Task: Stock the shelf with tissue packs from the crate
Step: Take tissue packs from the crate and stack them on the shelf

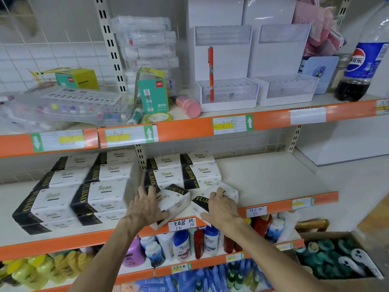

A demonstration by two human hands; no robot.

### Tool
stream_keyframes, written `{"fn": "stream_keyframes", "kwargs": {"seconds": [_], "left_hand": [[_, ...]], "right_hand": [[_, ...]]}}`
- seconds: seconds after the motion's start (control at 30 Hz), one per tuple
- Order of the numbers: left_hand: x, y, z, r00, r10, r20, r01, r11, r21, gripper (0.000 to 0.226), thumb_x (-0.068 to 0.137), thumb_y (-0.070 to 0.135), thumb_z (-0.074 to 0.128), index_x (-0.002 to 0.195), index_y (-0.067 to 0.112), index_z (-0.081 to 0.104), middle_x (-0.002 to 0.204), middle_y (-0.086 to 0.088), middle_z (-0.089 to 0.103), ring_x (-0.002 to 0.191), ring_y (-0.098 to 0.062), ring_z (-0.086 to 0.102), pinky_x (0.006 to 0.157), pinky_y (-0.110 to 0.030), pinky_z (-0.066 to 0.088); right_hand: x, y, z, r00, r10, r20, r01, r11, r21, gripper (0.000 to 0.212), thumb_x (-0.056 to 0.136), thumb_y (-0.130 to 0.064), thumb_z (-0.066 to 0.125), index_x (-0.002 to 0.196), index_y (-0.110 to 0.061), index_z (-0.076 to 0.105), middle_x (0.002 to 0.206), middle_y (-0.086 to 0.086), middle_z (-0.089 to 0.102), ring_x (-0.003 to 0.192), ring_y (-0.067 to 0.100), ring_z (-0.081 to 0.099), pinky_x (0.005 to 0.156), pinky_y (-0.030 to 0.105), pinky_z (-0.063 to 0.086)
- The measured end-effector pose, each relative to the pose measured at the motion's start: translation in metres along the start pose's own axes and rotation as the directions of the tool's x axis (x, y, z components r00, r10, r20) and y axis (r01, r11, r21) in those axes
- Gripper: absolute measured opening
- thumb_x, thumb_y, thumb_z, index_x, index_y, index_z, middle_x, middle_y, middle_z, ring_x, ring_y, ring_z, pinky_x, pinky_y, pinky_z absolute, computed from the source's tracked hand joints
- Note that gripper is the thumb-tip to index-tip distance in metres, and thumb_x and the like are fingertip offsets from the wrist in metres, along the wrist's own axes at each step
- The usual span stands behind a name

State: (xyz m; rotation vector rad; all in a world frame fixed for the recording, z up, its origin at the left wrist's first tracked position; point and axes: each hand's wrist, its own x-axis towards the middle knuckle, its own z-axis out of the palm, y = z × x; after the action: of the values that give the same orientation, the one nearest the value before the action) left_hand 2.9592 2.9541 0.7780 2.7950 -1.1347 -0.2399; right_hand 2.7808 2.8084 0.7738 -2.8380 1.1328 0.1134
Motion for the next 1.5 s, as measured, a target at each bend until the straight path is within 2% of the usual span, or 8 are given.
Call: {"fn": "stream_keyframes", "kwargs": {"seconds": [0.27,0.47,0.57,0.7,0.8,0.9,1.1,1.5], "left_hand": [[-0.016,0.033,0.034,0.982,-0.176,-0.062,0.183,0.974,0.136,0.077,0.079,0.074,0.014,0.124,0.017,0.040,0.117,-0.012,0.038,0.106,-0.033,0.037,0.079,-0.045,0.035],[-0.030,0.058,0.022,0.971,0.028,0.238,-0.045,0.997,0.067,0.092,0.077,0.035,0.074,0.141,0.005,0.015,0.132,-0.016,0.023,0.117,-0.039,0.036,0.098,-0.041,0.042],[-0.028,0.057,0.020,0.976,0.149,0.160,-0.172,0.975,0.141,0.081,0.077,0.006,0.073,0.139,0.011,0.021,0.135,-0.015,0.026,0.117,-0.035,0.043,0.093,-0.040,0.048],[-0.011,0.038,0.014,0.967,0.253,-0.003,-0.237,0.909,0.344,0.077,0.071,0.043,0.074,0.136,0.030,0.034,0.135,-0.007,0.032,0.125,-0.029,0.030,0.104,-0.042,0.034],[-0.004,0.020,0.016,0.972,0.226,0.071,-0.236,0.950,0.205,0.090,0.063,0.057,0.074,0.138,0.040,0.028,0.150,-0.005,0.021,0.143,-0.033,0.012,0.117,-0.050,0.010],[-0.003,0.012,0.021,0.976,0.194,0.099,-0.206,0.970,0.130,0.091,0.065,0.061,0.071,0.140,0.044,0.022,0.149,-0.001,0.026,0.137,-0.031,0.025,0.116,-0.047,0.019],[-0.010,0.021,0.039,0.985,0.075,-0.155,-0.017,0.937,0.348,0.062,0.092,0.059,0.040,0.141,0.024,0.024,0.133,-0.012,0.040,0.111,-0.031,0.043,0.083,-0.040,0.046],[-0.001,0.004,0.056,0.968,0.135,-0.213,-0.073,0.958,0.276,0.073,0.076,0.001,0.064,0.140,0.021,0.035,0.129,-0.005,0.050,0.102,-0.033,0.049,0.083,-0.039,0.050]], "right_hand": [[0.009,-0.021,0.012,0.995,0.088,-0.054,-0.094,0.989,-0.118,0.062,0.093,-0.050,0.045,0.129,0.001,0.044,0.122,0.016,0.037,0.094,0.024,0.052,0.072,0.033,0.037],[0.015,0.003,0.000,0.995,-0.044,0.087,0.040,0.998,0.053,0.073,0.078,-0.056,0.069,0.123,-0.004,0.045,0.121,0.011,0.032,0.092,0.024,0.049,0.072,0.033,0.040],[0.018,0.024,-0.005,0.981,-0.123,0.153,0.113,0.991,0.072,0.075,0.072,-0.052,0.076,0.123,-0.007,0.045,0.123,0.010,0.033,0.102,0.026,0.050,0.075,0.035,0.042],[0.019,0.040,0.006,0.979,-0.193,-0.063,0.188,0.979,-0.073,0.074,0.078,-0.060,0.064,0.131,-0.011,0.048,0.130,0.012,0.042,0.122,0.030,0.037,0.103,0.040,0.033],[0.014,0.036,0.028,0.973,-0.151,-0.174,0.134,0.985,-0.108,0.077,0.080,-0.069,0.055,0.132,-0.012,0.049,0.131,0.014,0.045,0.131,0.035,0.032,0.108,0.046,0.031],[0.015,0.028,0.040,0.984,-0.067,-0.164,0.054,0.995,-0.081,0.080,0.082,-0.071,0.049,0.137,-0.012,0.047,0.141,0.018,0.044,0.138,0.045,0.027,0.108,0.060,0.028],[0.020,0.029,0.054,0.991,-0.110,-0.076,0.109,0.994,-0.022,0.072,0.099,-0.054,0.029,0.153,-0.028,-0.012,0.162,0.008,-0.010,0.146,0.040,-0.011,0.115,0.065,0.007],[0.026,0.027,0.054,0.984,-0.164,-0.075,0.164,0.986,-0.002,0.091,0.094,0.000,0.045,0.150,-0.034,-0.018,0.161,0.006,-0.016,0.145,0.036,-0.019,0.116,0.058,0.006]]}}
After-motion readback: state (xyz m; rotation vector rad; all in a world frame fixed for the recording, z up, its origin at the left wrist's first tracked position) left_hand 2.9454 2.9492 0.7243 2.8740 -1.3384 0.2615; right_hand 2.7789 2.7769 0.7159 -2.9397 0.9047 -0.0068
